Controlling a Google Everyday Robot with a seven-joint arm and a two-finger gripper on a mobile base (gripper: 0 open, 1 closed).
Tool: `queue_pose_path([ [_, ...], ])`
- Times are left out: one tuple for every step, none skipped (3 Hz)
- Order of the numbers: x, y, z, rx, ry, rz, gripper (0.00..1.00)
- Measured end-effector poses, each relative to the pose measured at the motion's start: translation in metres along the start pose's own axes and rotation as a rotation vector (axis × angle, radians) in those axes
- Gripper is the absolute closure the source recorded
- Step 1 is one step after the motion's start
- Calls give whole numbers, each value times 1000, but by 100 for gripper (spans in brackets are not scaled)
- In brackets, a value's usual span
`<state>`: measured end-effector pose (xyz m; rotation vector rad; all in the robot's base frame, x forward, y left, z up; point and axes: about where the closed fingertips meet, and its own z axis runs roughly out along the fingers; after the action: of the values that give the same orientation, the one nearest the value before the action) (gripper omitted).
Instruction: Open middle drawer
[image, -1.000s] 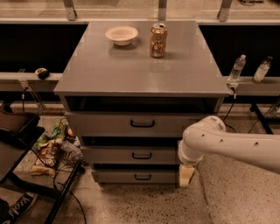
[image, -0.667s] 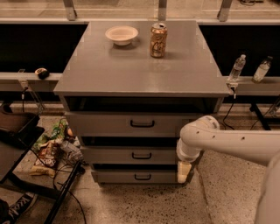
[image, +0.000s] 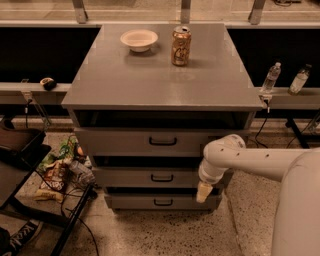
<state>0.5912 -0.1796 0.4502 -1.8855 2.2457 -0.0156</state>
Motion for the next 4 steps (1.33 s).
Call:
queue_pose_path([
  [-5,18,8,-6,-50,67,42],
  [1,32,2,-1,-56,104,65],
  [0,30,-7,0,-56,104,89],
  [-1,28,-14,0,-56,104,100],
])
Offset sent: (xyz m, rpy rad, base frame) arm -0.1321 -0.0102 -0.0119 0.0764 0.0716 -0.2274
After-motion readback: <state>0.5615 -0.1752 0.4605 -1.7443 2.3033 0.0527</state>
